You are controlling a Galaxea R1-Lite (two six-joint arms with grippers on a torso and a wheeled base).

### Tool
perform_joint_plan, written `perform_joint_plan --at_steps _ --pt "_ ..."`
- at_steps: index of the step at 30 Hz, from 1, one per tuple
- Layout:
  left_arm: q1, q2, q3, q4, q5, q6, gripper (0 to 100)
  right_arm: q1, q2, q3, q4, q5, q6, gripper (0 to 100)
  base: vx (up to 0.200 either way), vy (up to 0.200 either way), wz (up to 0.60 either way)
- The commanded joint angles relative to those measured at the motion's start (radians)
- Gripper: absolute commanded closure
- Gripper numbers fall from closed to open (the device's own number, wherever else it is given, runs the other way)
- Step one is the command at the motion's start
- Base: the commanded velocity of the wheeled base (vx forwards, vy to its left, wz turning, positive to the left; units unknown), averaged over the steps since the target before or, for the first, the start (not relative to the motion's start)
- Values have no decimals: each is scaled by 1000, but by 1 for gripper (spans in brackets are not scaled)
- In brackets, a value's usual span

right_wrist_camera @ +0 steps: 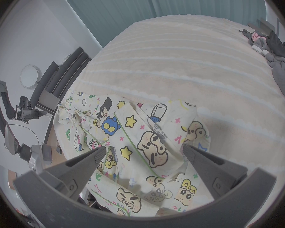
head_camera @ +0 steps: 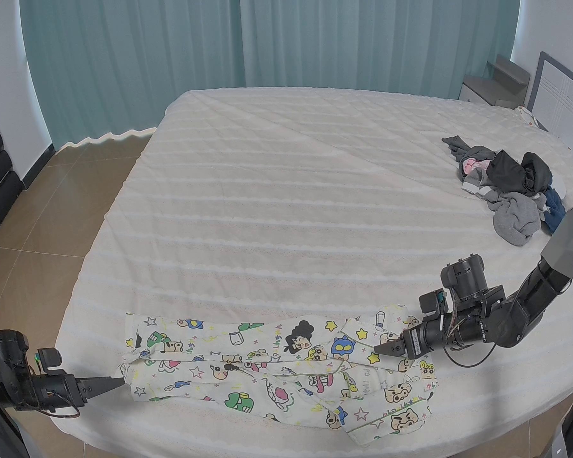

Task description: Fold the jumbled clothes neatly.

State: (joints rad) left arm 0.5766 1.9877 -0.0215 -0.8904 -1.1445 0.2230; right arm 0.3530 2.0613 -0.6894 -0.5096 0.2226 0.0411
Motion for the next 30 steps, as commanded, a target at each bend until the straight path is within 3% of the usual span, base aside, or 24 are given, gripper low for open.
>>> perform_joint_plan --at_steps 1,11,12,23,30 --pt "45 143 21 1 -31 19 0 12 65 -22 0 0 -27 0 0 0 0" --pt "45 152 20 -2 -34 19 0 23 109 -42 0 -2 -38 0 0 0 0" --pt "45 152 20 -2 -34 19 0 23 109 -42 0 -2 -38 100 0 0 0" --pt "45 157 20 -10 -34 21 0 17 40 -29 -26 -2 -38 100 0 0 0" --pt "45 160 20 -10 -34 19 0 29 31 -33 -125 1 -50 100 0 0 0"
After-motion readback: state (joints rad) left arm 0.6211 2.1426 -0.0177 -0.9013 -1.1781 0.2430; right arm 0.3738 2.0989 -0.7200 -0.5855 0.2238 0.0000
